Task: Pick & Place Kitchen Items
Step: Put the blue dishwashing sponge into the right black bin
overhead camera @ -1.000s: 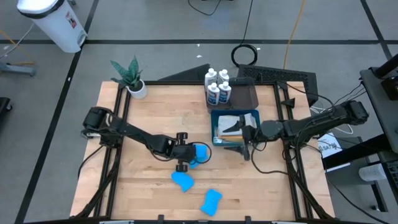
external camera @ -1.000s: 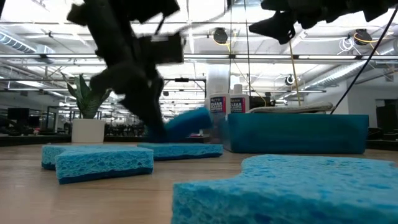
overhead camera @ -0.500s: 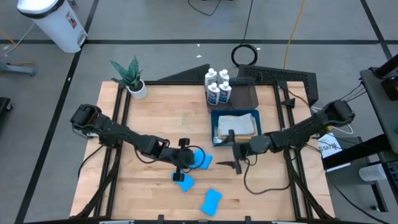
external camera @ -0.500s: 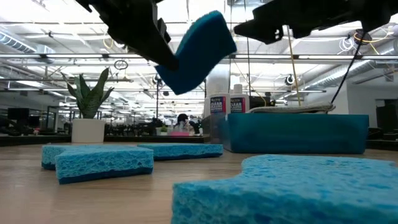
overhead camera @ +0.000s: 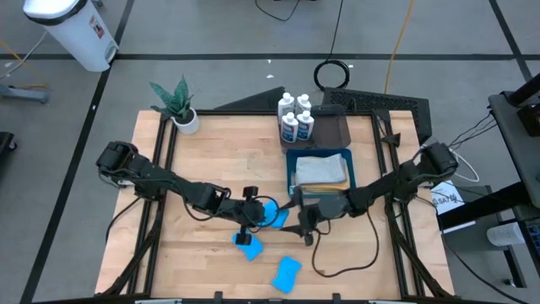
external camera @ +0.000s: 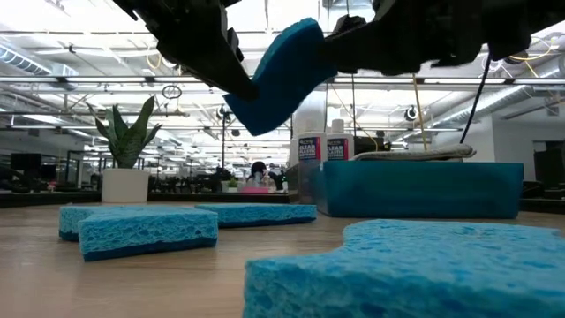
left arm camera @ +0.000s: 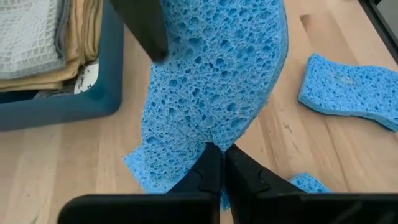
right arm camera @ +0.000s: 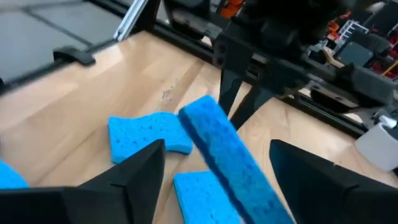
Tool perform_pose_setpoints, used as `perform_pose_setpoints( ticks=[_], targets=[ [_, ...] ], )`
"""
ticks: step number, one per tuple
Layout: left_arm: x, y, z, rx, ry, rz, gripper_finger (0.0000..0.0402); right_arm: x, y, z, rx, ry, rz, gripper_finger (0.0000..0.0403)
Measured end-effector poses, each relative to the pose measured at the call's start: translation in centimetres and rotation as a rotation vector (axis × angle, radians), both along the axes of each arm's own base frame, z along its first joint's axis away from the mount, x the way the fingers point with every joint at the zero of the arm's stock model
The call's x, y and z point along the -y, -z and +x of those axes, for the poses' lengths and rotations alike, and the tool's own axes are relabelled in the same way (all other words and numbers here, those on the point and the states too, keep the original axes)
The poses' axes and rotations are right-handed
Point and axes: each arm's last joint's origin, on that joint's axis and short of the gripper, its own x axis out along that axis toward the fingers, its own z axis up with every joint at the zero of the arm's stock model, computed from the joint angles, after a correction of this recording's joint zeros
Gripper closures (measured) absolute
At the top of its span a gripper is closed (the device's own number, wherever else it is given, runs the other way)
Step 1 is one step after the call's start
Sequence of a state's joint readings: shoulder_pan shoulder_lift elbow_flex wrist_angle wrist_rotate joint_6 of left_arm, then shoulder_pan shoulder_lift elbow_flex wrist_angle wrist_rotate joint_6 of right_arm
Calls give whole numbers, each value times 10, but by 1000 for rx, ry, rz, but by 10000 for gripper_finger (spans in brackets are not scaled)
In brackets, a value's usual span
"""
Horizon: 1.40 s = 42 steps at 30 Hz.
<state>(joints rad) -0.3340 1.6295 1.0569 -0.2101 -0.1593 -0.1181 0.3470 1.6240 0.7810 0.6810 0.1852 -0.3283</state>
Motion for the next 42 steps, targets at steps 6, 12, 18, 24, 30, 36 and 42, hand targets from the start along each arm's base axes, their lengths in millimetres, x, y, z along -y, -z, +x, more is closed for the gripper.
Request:
perform_pose_setpoints(
  ticks=[6,12,18,24,30,36,42],
  targets=[
    [0,0,0,-3,1,0,397,-2,2,6,5,-19,-80,205],
    [0,0,0,-1,-5,-5,380,-1,-5,2,-1,-20,-87,316],
    [0,-1,0,7,-10,-5,377,3,-18,-7,-36,-13,-75,393],
    [1,-15,-3,69,20,6,376,9,-34,-20,-85,103,79,395],
    [-1,-28,-9,91,-20,-51,376,11,-44,-28,-86,123,163,400],
    [-4,-25,-3,110,-30,-71,353,10,-44,-28,-82,120,159,401],
    [-10,-28,-5,120,-55,-8,252,10,-44,-28,-81,123,162,402]
  ],
)
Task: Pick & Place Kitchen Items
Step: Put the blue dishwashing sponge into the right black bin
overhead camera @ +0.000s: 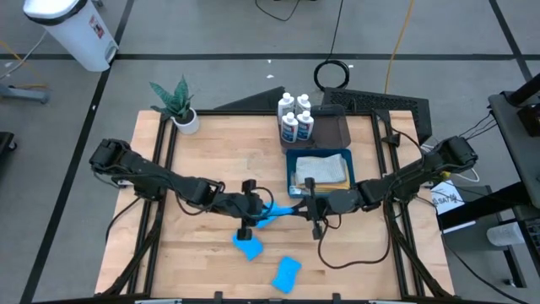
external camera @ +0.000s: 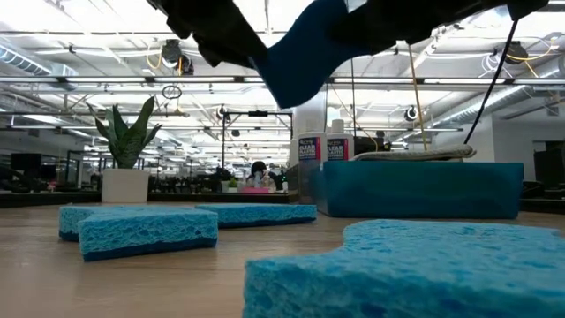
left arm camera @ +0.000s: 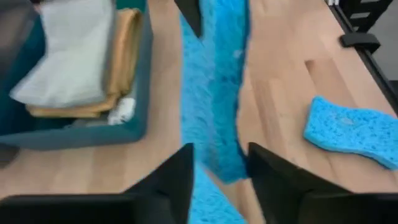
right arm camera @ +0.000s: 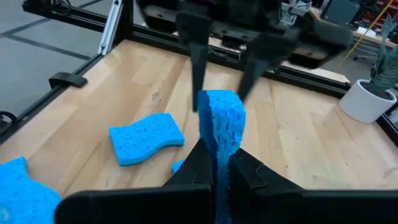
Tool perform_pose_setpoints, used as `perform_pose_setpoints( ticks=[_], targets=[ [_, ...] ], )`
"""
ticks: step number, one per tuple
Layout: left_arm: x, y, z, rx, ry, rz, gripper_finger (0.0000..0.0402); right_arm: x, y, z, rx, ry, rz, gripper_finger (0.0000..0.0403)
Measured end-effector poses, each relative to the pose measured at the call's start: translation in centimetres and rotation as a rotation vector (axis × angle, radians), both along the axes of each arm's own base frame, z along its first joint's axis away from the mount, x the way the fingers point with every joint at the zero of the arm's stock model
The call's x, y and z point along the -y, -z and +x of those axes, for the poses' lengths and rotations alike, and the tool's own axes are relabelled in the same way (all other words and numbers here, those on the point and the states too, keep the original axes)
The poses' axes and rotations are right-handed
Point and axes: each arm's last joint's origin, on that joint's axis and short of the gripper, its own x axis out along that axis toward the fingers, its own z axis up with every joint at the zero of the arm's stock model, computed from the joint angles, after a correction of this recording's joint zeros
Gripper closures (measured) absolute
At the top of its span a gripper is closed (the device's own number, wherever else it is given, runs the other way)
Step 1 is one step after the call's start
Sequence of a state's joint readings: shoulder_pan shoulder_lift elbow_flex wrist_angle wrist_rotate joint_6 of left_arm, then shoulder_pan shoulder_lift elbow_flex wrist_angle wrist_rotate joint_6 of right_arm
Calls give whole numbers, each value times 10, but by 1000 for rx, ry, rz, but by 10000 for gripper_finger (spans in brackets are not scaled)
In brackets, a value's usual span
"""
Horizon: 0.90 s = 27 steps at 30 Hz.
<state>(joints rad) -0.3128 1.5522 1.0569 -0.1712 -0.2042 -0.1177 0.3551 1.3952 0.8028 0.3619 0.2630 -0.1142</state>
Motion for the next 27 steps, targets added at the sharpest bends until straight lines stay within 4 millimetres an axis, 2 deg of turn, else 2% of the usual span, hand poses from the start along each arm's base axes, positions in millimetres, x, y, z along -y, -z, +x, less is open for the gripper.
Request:
perform_pose_setpoints(
  ticks=[5,11,14,20,27],
  targets=[
    [-11,-30,-19,14,11,36,181,1,-5,-3,13,20,37,402],
    [-24,-63,-64,131,41,60,140,8,-19,-15,24,111,71,402],
    [-32,-63,-90,213,61,78,130,14,-26,-23,36,240,65,403],
    [-52,-44,-135,382,-1,43,128,32,-40,-38,105,574,30,403],
    [-63,-23,-170,461,-52,27,128,59,-59,-58,172,826,-4,403]
  ],
)
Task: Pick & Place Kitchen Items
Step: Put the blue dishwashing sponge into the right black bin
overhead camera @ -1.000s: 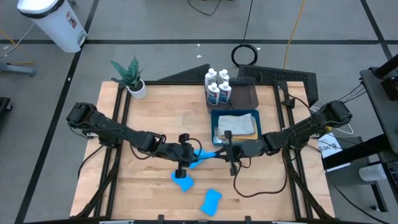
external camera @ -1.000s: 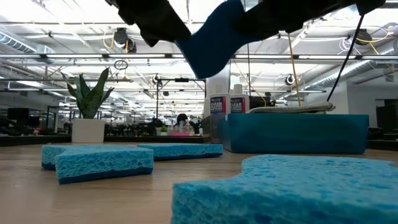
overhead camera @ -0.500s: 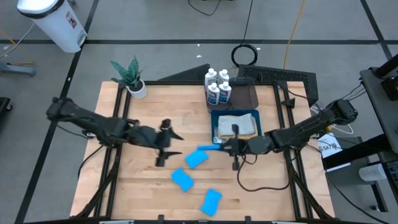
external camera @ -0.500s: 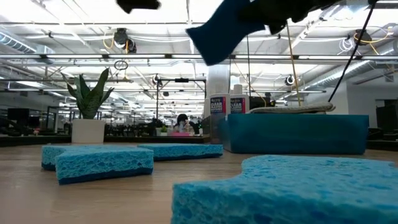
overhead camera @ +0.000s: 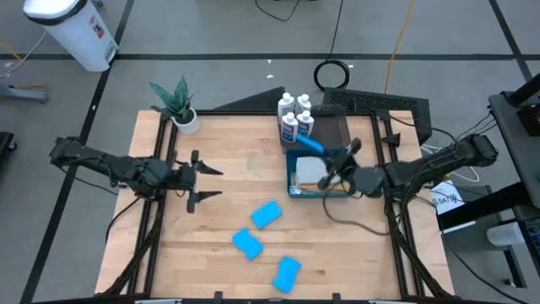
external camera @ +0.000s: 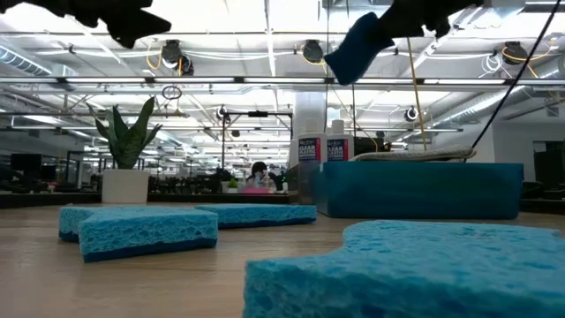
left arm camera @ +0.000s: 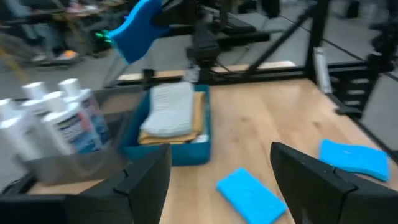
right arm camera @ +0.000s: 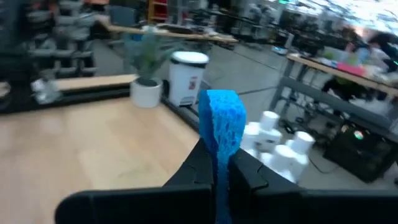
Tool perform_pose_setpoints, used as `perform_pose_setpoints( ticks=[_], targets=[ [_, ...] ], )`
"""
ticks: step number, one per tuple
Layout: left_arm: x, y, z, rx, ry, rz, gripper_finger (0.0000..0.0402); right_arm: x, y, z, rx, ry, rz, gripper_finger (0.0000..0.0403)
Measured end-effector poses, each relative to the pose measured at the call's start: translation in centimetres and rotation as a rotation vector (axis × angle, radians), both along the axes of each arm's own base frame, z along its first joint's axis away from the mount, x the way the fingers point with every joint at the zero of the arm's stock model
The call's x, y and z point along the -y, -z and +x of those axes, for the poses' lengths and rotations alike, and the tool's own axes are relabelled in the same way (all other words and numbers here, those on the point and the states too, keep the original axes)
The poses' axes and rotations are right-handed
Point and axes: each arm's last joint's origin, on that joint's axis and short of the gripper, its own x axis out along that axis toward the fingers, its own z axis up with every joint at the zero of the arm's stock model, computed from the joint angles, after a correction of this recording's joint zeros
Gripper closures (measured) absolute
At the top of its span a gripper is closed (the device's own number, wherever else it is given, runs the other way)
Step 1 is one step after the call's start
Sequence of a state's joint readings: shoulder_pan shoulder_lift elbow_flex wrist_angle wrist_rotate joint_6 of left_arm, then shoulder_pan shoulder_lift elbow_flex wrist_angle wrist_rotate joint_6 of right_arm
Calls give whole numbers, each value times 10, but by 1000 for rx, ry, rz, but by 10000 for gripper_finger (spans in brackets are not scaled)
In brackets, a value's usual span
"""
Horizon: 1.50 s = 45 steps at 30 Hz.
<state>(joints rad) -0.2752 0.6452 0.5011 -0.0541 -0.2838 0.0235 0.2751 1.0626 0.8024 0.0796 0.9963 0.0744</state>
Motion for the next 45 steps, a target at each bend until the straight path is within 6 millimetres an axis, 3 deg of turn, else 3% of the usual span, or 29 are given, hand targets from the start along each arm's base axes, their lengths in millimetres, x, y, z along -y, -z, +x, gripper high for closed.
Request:
perform_pose_setpoints(
  ticks=[6,12,22,29,33,39,45],
  targets=[
    [-7,5,-11,35,-146,-3,124,42,-7,-10,21,113,55,403],
    [-8,5,-11,36,-173,-6,123,93,4,-15,-26,236,152,403],
    [-7,6,-9,29,-174,-5,123,151,63,-35,-78,453,232,403],
    [-8,7,-7,24,-187,0,123,165,95,-51,37,434,236,400],
    [-10,8,-6,17,-207,0,123,164,106,-58,65,430,210,378],
    [-13,10,-3,8,-234,-16,123,163,112,-61,52,428,221,303],
    [-14,13,1,-10,-252,-32,123,161,109,-56,115,291,271,214]
  ],
)
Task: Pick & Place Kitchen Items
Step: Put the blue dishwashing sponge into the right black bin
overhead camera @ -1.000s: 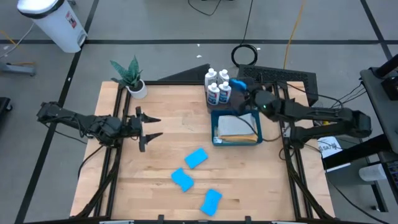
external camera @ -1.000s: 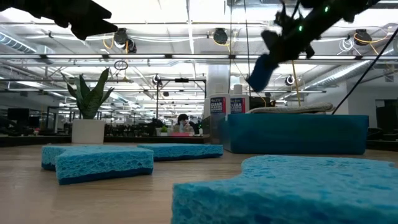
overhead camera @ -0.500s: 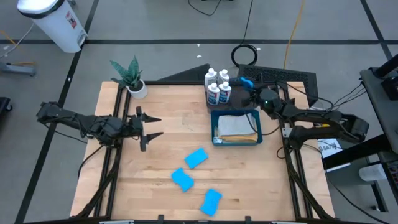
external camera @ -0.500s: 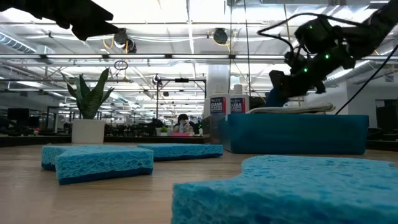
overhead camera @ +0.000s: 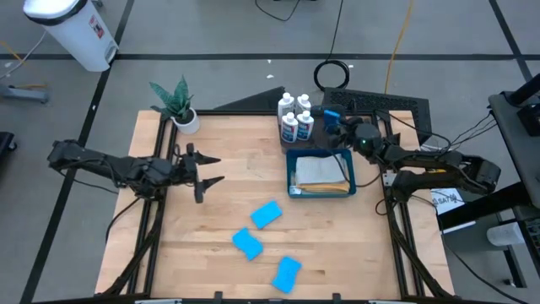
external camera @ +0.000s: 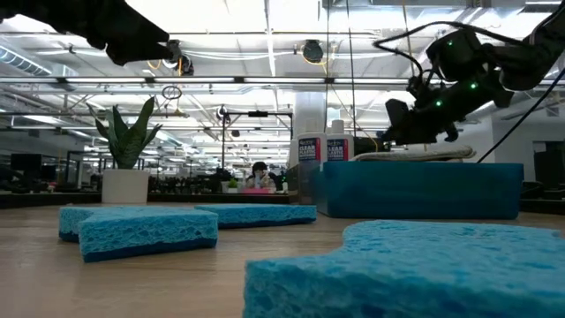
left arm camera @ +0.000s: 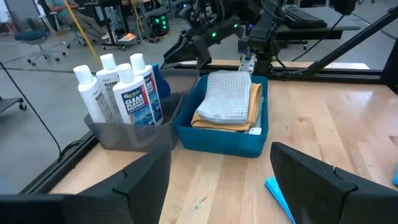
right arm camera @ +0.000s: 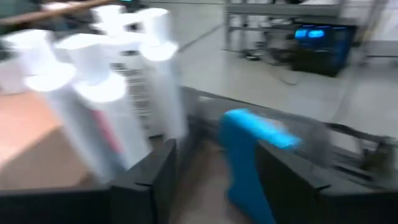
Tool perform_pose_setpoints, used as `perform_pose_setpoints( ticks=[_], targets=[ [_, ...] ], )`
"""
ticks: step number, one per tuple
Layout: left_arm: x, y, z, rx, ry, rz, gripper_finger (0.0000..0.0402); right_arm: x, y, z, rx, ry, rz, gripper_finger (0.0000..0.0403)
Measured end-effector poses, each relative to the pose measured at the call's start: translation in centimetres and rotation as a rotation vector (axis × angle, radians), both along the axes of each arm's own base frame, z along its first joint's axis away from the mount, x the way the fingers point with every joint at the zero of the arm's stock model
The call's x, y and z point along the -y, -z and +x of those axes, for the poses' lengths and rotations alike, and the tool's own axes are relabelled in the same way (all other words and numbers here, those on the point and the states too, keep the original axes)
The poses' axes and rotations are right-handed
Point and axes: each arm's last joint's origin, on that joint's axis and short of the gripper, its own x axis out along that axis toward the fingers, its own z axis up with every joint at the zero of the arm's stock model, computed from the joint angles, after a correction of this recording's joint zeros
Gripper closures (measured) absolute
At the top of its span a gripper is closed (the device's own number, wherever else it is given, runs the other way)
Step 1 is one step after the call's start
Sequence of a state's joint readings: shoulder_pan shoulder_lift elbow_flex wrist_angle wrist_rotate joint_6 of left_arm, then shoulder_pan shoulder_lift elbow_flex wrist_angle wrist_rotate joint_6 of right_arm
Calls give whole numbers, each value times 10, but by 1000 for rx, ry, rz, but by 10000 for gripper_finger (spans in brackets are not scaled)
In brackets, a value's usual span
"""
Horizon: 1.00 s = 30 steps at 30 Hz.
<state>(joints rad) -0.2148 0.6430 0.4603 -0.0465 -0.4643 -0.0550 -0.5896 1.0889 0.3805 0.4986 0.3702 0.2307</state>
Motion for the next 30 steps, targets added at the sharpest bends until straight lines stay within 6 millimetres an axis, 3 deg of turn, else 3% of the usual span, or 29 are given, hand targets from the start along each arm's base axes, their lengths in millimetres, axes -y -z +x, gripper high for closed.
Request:
perform_pose_setpoints(
  ticks=[7,15,26,30],
  targets=[
    [1,4,4,-24,-2,-2,123,-10,-9,12,118,-303,3,154],
    [2,2,9,11,-10,-46,123,-41,-21,29,182,-546,-97,158],
    [6,13,28,22,-40,-242,124,-125,-26,46,213,-888,-153,188],
    [13,26,46,-30,78,-269,123,-155,-40,46,260,-940,-252,194]
  ],
)
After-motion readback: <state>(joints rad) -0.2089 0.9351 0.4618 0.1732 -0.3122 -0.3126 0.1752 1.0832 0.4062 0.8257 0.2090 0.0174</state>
